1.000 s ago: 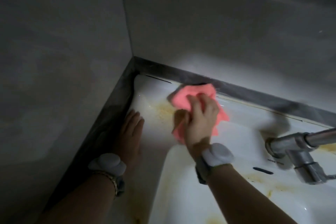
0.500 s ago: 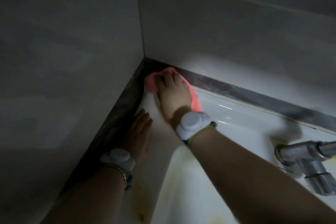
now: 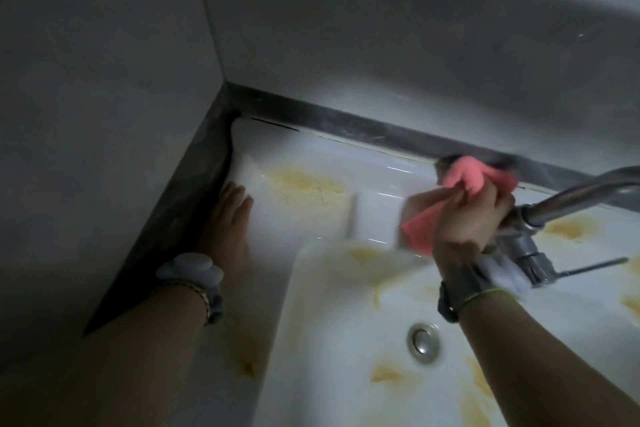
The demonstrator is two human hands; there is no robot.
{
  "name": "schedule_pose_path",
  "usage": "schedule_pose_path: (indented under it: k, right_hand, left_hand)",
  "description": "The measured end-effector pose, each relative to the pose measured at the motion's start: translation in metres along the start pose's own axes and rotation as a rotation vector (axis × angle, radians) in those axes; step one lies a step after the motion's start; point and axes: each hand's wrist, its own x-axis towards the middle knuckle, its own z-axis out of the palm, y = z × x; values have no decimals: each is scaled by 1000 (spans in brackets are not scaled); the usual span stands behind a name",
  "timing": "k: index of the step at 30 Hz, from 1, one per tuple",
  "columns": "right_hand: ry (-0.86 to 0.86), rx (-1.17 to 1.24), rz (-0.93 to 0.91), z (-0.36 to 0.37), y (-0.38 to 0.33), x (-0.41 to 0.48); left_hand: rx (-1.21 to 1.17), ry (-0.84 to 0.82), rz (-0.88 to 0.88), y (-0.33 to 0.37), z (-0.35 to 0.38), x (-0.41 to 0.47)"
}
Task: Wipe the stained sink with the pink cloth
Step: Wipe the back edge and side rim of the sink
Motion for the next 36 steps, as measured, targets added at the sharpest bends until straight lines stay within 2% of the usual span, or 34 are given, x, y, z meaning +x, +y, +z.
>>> schedule_pose_path:
  k: [1, 2, 3, 5, 6, 7, 8, 10, 14, 16, 17, 18, 20, 23, 28, 31, 33, 36]
  right_hand:
    - [47, 18, -5, 6, -9, -6]
    - [45, 43, -88, 12, -20, -15]
    - [-16, 58, -187, 19, -35, -29]
    - [-200, 180, -467, 34, -60, -47]
    - [-296, 181, -695, 46, -74, -53]
    - [-398, 90, -948, 56, -89, -60]
    - [-465, -3, -1125, 67, -104, -65]
    - [-451, -146, -1431, 86, -132, -66]
    - [-488, -364, -1737, 97, -143, -54]
    - [-543, -621, -1772, 90, -116, -42]
    - [-652, -732, -1798, 88, -99, -34]
    - [-741, -775, -1843, 85, -85, -27]
    - [-875, -773, -1811, 79, -78, -16]
    - [-928, -608, -1623, 91, -96, -29]
    - [-849, -219, -1444, 116, -129, -85]
    - [-1026, -74, -1258, 101, -107, -84]
    - [-1087, -33, -1104, 86, -85, -76]
    - [-1025, -85, -1080, 84, -74, -78]
  left_hand:
    - [2, 7, -6, -1, 0, 1]
    - [3, 19, -6, -1, 2, 1]
    - [6, 34, -3, -2, 4, 1]
    - [-12, 54, 2, -3, 5, 2]
    - [-28, 60, 0, -4, 6, 2]
    - [-44, 50, -9, -5, 6, 2]
    - [-54, 39, -11, -6, 8, 1]
    - [-52, 20, -19, -7, 9, 1]
    - [-25, -8, 1, -8, 6, 1]
    - [3, -5, 7, -7, 4, 1]
    - [3, 1, 9, -7, 3, 1]
    - [3, 12, 7, -7, 2, 1]
    - [21, 28, -4, -5, -1, 1]
    - [25, -15, -15, -3, -3, 2]
    - [98, -54, -59, -2, -2, 0]
    - [85, -137, -202, -3, -2, -5]
    - [31, -163, -234, -2, -6, -7]
    - [-20, -126, -229, 1, -4, -7]
